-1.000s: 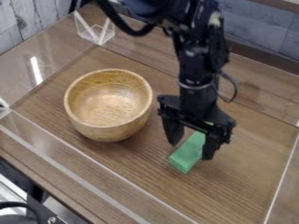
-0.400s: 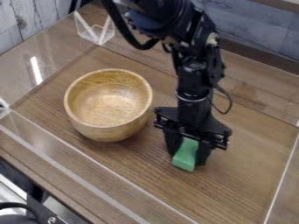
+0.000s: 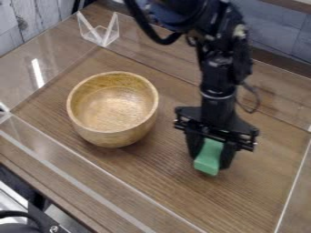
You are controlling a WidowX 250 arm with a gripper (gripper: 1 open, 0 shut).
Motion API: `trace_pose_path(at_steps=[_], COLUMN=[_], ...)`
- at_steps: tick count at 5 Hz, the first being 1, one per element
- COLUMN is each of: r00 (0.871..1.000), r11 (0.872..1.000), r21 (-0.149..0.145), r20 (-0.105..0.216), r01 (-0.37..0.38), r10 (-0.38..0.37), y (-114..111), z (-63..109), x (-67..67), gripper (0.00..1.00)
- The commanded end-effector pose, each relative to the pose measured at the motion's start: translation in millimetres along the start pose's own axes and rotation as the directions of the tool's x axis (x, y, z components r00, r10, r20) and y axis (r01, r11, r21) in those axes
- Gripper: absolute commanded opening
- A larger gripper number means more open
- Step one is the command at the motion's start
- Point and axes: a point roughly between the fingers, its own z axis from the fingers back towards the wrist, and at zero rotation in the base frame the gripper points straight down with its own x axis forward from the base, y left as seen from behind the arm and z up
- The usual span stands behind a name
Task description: Put green object into wooden bowl
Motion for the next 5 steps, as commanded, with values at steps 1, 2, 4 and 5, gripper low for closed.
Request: trace_pose_path(at_steps=[1, 2, 4, 5], r00=[0.998, 0.998, 0.997, 0.995], r11=[0.999, 0.998, 0.997, 0.996], r21=[-0.031, -0.039, -0.052, -0.051], r20=[0.057, 0.055, 0.065, 0.066], r01=[0.041, 0.043, 0.050, 0.072], r10=[-0.039, -0.040, -0.047, -0.069], y=[-17.7, -5.9, 45.4, 79.8], z=[29.1, 37.4, 74.4, 92.4], x=[11.9, 12.3, 11.9, 8.1], gripper=[0.00, 0.00, 0.00, 0.00])
